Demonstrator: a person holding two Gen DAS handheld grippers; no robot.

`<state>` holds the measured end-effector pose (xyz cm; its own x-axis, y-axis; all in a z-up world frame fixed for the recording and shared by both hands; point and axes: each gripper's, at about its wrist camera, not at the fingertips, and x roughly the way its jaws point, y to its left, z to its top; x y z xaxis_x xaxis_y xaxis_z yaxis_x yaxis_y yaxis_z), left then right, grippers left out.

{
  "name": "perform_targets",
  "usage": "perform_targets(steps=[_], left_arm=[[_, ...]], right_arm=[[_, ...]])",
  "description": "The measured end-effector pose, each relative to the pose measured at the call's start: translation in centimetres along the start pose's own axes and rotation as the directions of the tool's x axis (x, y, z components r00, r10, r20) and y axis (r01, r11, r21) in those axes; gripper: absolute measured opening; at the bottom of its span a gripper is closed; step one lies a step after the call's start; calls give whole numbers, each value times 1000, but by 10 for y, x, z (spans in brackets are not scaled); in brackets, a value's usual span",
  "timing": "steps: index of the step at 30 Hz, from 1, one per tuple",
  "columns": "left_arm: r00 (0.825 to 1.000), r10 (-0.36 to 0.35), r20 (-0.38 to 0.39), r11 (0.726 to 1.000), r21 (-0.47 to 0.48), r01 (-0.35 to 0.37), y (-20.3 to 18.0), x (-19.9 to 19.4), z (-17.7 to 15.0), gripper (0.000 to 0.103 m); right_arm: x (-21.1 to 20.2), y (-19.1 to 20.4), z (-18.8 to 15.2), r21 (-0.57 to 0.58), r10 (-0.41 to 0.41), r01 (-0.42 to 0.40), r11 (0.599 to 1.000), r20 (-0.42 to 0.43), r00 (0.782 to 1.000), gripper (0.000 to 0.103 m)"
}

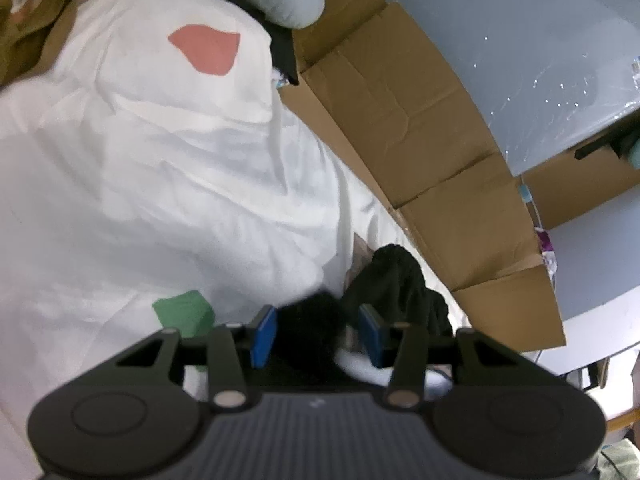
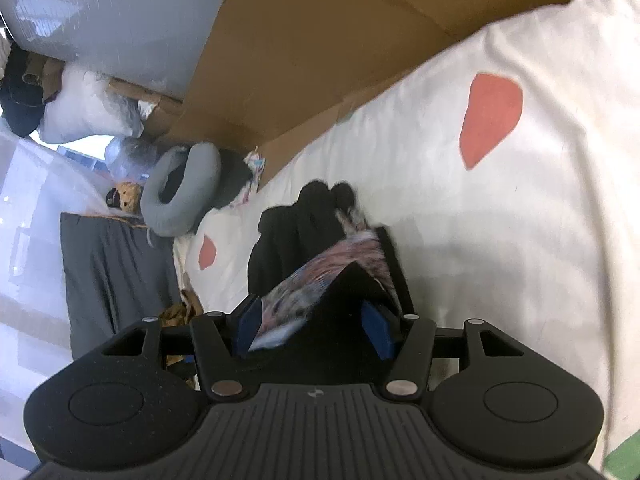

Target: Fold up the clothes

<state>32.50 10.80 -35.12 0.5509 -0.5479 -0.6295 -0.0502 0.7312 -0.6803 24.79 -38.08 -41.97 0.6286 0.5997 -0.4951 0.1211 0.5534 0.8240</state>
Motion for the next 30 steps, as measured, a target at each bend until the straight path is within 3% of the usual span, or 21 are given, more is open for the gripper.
perform_targets(steps=[5, 13, 19, 23, 24, 26, 30], left_arm=[[1000, 19, 14, 1000, 10, -20, 3, -6, -1, 48], [994, 98, -51, 988, 128, -91, -2, 14, -1, 43], [988, 136, -69, 976, 182, -121, -4, 32, 5, 42], [982, 178, -68, 957, 245, -156, -7, 42, 3, 42], [980, 184, -72, 953, 257, -160, -7, 44, 2, 42], [979, 189, -74, 950, 268, -163, -7, 46, 1, 42], [982, 173, -81, 951, 274, -145, -7, 49, 2, 34]], right_arm=[[-7, -2, 1, -15, -23, 24, 1000, 21, 1000, 62], [-8, -4, 3, -83, -115, 119, 989, 48, 992, 59], [1, -5, 8, -140, -178, 181, 973, 36, 983, 50], [8, 1, 9, -203, -229, 228, 952, 19, 973, 36], [9, 2, 10, -216, -238, 236, 947, 16, 971, 20], [10, 5, 11, -236, -247, 244, 941, 15, 969, 6], [6, 11, 15, -275, -270, 274, 921, 52, 961, 0]])
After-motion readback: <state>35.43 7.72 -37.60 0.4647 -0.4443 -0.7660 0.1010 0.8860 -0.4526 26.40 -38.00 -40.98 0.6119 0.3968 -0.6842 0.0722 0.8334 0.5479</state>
